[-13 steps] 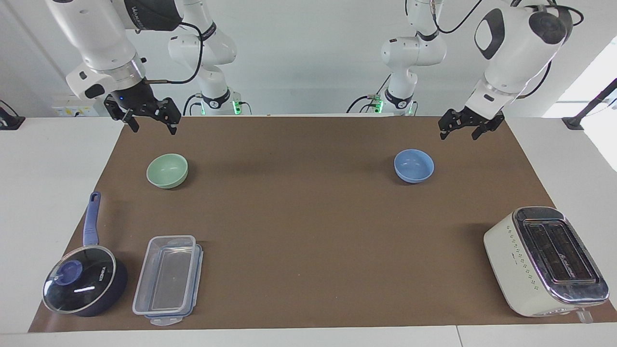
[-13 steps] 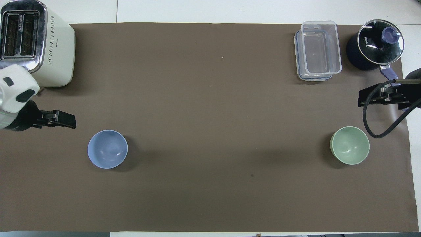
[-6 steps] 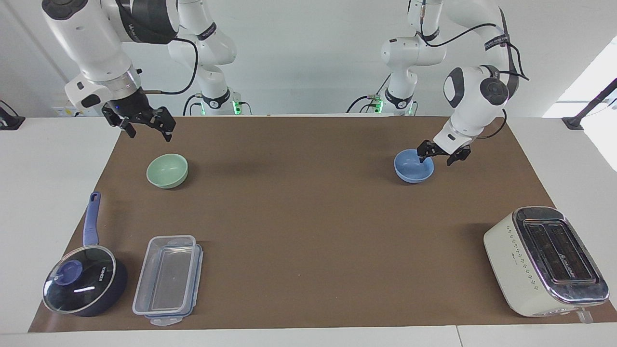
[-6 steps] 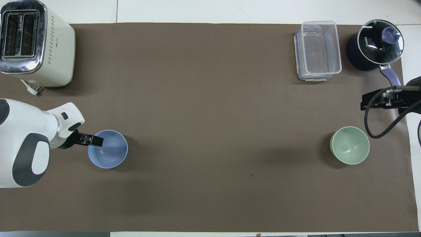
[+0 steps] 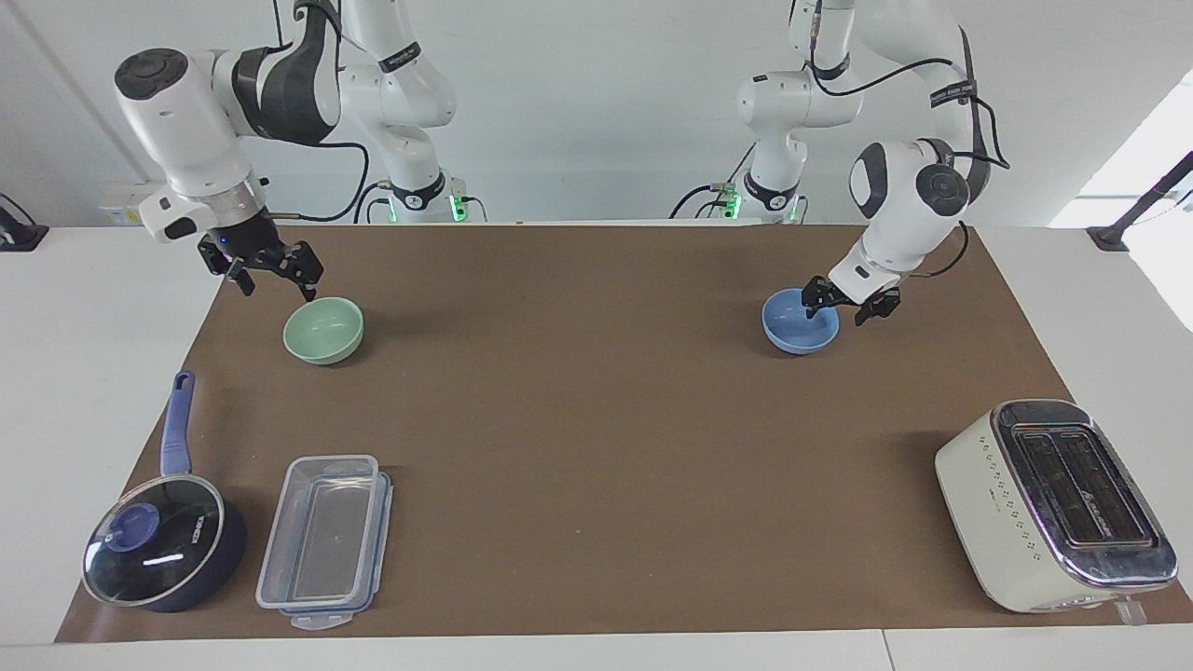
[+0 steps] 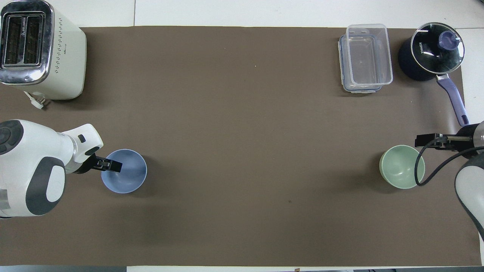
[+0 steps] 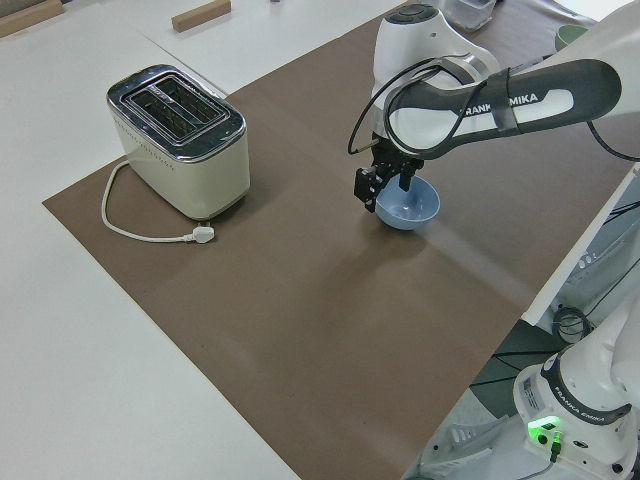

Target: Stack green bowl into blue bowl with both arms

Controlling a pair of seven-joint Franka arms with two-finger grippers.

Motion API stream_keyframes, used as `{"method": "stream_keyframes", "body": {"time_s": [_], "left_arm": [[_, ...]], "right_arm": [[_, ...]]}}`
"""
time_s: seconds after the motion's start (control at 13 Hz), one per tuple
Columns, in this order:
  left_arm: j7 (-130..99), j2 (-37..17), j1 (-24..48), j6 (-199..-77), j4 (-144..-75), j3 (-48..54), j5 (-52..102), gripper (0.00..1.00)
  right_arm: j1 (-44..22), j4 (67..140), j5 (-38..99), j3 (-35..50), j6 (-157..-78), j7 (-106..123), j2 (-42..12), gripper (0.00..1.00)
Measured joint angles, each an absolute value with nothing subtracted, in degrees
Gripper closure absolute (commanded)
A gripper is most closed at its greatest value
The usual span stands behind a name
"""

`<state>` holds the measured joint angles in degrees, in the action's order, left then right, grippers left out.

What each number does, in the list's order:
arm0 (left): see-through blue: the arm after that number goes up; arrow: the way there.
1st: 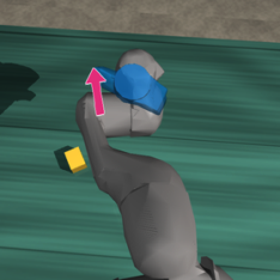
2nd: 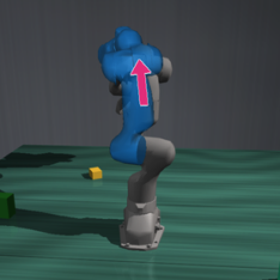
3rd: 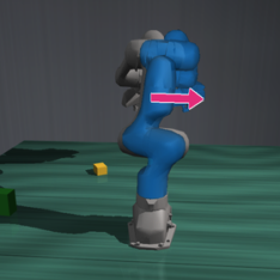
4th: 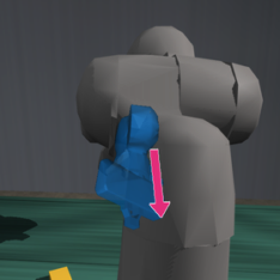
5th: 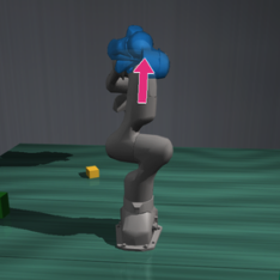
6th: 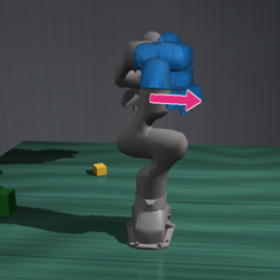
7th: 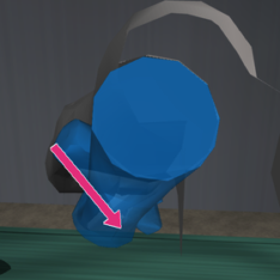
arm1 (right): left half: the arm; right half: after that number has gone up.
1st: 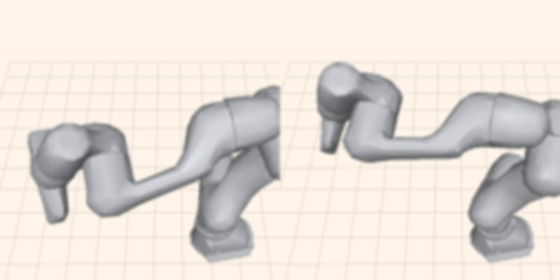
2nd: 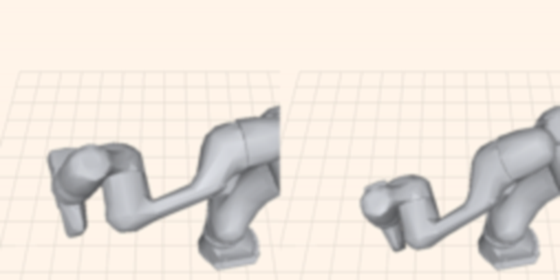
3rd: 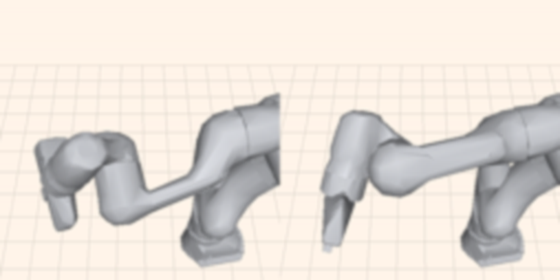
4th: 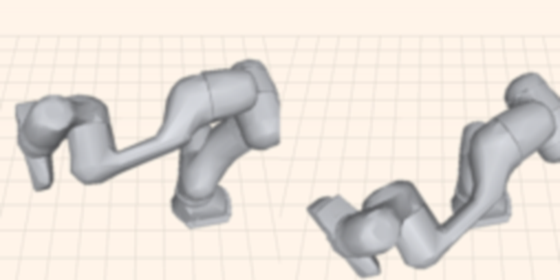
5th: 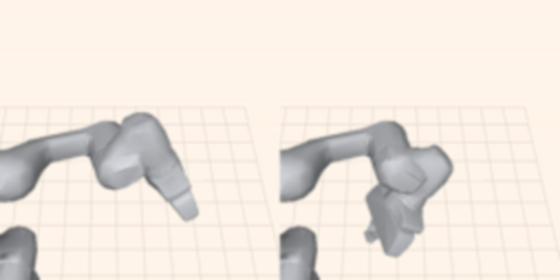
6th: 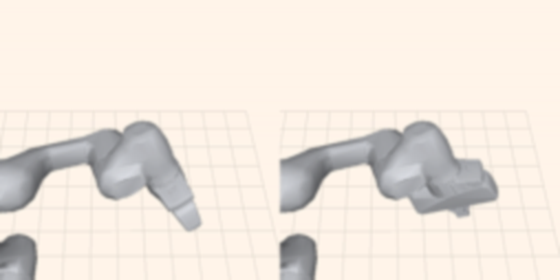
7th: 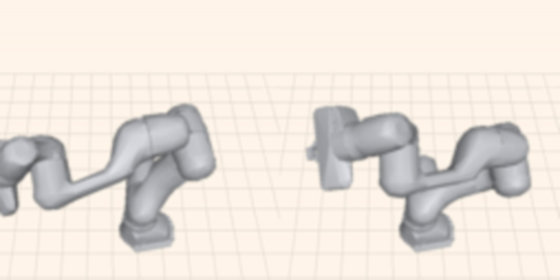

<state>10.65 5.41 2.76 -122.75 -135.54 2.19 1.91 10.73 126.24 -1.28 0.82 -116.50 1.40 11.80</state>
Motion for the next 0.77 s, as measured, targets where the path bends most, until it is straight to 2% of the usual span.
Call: {"method": "stream_keyframes", "body": {"time_s": [0.23,0.31,0.54,0.77], "left_arm": [[11.46,5.22,2.76,-123.87,-136.36,2.19,1.91,0.28],[11.61,5.22,2.76,-124.03,-136.43,2.18,1.91,0.39],[11.80,5.21,2.73,-124.72,-136.79,2.18,1.91,0.99],[11.83,5.21,2.66,-125.41,-136.86,2.16,1.91,1.00]], "right_arm": [[13.25,133.32,-1.28,0.77,-125.69,4.83,10.62,0.00],[13.94,135.09,-1.28,0.75,-128.53,6.20,10.01,0.00],[15.90,138.46,-1.28,0.71,-133.38,7.78,8.06,0.00],[18.54,139.45,-1.28,0.69,-135.94,9.89,5.25,0.00]]}}
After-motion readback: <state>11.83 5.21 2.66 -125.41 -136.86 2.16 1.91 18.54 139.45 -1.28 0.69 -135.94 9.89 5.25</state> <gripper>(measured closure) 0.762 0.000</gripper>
